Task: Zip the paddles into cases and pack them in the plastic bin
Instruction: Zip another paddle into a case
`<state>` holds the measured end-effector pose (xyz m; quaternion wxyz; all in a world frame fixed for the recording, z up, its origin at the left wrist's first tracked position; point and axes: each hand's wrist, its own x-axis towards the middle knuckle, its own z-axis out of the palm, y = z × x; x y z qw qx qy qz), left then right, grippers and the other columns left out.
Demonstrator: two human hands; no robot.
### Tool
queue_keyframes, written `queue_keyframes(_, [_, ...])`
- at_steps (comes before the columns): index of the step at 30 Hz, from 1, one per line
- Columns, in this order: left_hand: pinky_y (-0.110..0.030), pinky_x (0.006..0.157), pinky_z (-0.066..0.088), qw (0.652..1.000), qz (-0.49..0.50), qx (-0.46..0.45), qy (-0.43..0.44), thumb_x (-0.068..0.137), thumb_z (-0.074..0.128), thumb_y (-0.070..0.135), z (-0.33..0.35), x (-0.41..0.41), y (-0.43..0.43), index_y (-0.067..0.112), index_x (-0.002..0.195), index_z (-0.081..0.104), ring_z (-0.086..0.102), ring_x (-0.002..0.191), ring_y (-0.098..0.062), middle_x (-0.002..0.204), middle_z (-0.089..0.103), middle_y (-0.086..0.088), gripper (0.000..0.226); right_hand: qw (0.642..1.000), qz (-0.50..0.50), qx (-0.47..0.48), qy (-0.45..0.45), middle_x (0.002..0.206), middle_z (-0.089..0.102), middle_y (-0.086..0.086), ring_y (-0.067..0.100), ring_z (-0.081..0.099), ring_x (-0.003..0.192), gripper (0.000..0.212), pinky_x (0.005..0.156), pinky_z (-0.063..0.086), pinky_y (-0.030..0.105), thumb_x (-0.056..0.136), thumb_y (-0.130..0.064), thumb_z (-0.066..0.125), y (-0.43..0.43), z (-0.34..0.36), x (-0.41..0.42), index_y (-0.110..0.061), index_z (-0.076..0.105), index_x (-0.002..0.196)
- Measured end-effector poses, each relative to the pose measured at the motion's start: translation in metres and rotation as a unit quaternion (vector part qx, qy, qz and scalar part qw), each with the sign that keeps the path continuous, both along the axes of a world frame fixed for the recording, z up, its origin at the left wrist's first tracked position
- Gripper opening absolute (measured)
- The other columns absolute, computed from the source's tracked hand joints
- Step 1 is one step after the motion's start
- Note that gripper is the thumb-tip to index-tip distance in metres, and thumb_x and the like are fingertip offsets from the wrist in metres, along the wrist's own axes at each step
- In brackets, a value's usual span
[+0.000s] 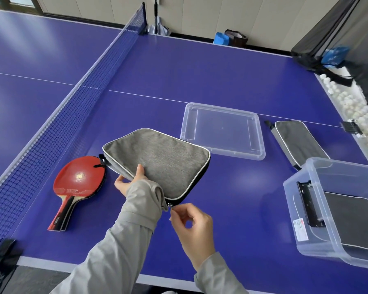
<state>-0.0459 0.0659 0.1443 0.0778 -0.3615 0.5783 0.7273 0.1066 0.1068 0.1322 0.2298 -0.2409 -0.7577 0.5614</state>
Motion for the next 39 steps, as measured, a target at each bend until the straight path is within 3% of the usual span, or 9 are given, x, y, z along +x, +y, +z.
queue_keyframes(6, [-0.031, 0.086, 0.039, 0.998, -0.067, -0.009, -0.018, 0.08, 0.072, 0.031, -0.004, -0.002, -0.01, 0.015, 0.131, 0.041, 0.051, 0.092, -0.022, 0.099, 0.053, -0.002, 0.062, 0.996, 0.031, -0.086, -0.019, 0.07, 0.069, -0.003, 0.008, 0.062, 0.061, 0.016, 0.064, 0.052, 0.021, 0.084, -0.021, 0.068, 0.007, 0.0, 0.0, -0.032, 0.066, 0.073])
queue_keyframes(12, [-0.032, 0.068, 0.05, 0.972, -0.233, 0.011, 0.012, 0.074, 0.075, 0.037, -0.029, -0.002, -0.034, 0.025, 0.118, 0.053, 0.063, 0.081, -0.023, 0.098, 0.065, -0.003, 0.05, 0.962, -0.144, -0.231, 0.032, 0.086, 0.068, 0.007, 0.01, 0.064, 0.071, 0.018, 0.064, 0.051, 0.025, 0.097, -0.018, 0.047, 0.077, 0.003, 0.008, -0.011, 0.064, 0.095])
queue_keyframes(17, [-0.027, 0.053, 0.054, 0.933, -0.34, 0.109, 0.038, 0.062, 0.075, 0.038, -0.042, 0.014, -0.034, 0.027, 0.102, 0.061, 0.07, 0.068, -0.015, 0.083, 0.073, 0.001, 0.043, 0.93, -0.01, -0.368, -0.003, 0.119, 0.066, 0.008, 0.017, 0.063, 0.106, 0.046, 0.083, 0.052, 0.029, 0.09, -0.043, 0.044, 0.11, 0.021, 0.005, -0.013, 0.063, 0.119])
queue_keyframes(22, [-0.023, 0.058, 0.053, 0.93, -0.351, 0.093, 0.057, 0.082, 0.069, 0.025, -0.041, 0.023, -0.017, 0.028, 0.107, 0.059, 0.068, 0.08, -0.017, 0.098, 0.07, -0.002, 0.028, 0.933, 0.057, -0.353, -0.033, 0.118, 0.068, 0.001, 0.015, 0.065, 0.108, 0.025, 0.076, 0.055, 0.023, 0.096, -0.03, 0.047, 0.102, 0.03, 0.007, -0.027, 0.062, 0.115])
queue_keyframes(28, [-0.034, 0.111, 0.028, 0.887, -0.439, -0.073, 0.125, 0.082, 0.07, 0.032, -0.014, 0.043, 0.005, 0.04, 0.145, 0.021, 0.026, 0.139, -0.013, 0.152, 0.021, 0.006, 0.081, 0.982, 0.015, -0.186, -0.022, 0.116, 0.066, -0.008, 0.005, 0.063, 0.105, 0.028, 0.086, 0.048, 0.016, 0.096, -0.015, 0.052, 0.079, 0.024, 0.005, -0.029, 0.054, 0.119])
queue_keyframes(31, [-0.037, 0.114, 0.027, 0.858, -0.498, 0.009, 0.128, 0.087, 0.06, 0.04, 0.007, 0.06, 0.019, 0.056, 0.135, 0.027, 0.035, 0.135, -0.007, 0.149, 0.035, 0.005, 0.06, 0.989, 0.025, -0.145, -0.021, 0.113, 0.065, -0.024, -0.005, 0.061, 0.104, 0.034, 0.08, 0.045, 0.006, 0.096, -0.013, 0.052, 0.059, 0.018, 0.005, -0.037, 0.05, 0.12])
queue_keyframes(34, [-0.04, 0.11, 0.035, 0.847, -0.516, 0.078, 0.099, 0.09, 0.058, 0.034, 0.012, 0.07, 0.023, 0.063, 0.128, 0.027, 0.044, 0.103, 0.022, 0.131, 0.048, 0.025, 0.056, 0.986, 0.048, -0.158, -0.02, 0.119, 0.062, -0.028, -0.005, 0.057, 0.113, 0.039, 0.087, 0.045, 0.008, 0.098, -0.014, 0.047, 0.042, 0.01, 0.008, -0.039, 0.046, 0.127])
queue_keyframes(37, [-0.033, 0.092, 0.053, 0.835, -0.536, 0.082, 0.098, 0.095, 0.051, 0.03, 0.003, 0.069, 0.016, 0.055, 0.135, 0.032, 0.06, 0.089, 0.016, 0.1, 0.063, 0.034, 0.051, 0.986, 0.052, -0.158, -0.029, 0.125, 0.057, -0.03, -0.007, 0.05, 0.121, 0.04, 0.093, 0.042, 0.008, 0.099, -0.018, 0.044, 0.034, 0.004, 0.012, -0.041, 0.044, 0.132])
queue_keyframes(39, [-0.028, 0.079, 0.056, 0.827, -0.548, 0.082, 0.095, 0.096, 0.048, 0.032, 0.0, 0.068, 0.012, 0.058, 0.13, 0.038, 0.061, 0.094, 0.013, 0.107, 0.063, 0.032, 0.043, 0.985, 0.046, -0.16, -0.035, 0.128, 0.053, -0.033, -0.01, 0.047, 0.123, 0.039, 0.094, 0.04, 0.007, 0.099, -0.021, 0.042, 0.034, 0.001, 0.014, -0.041, 0.043, 0.133])
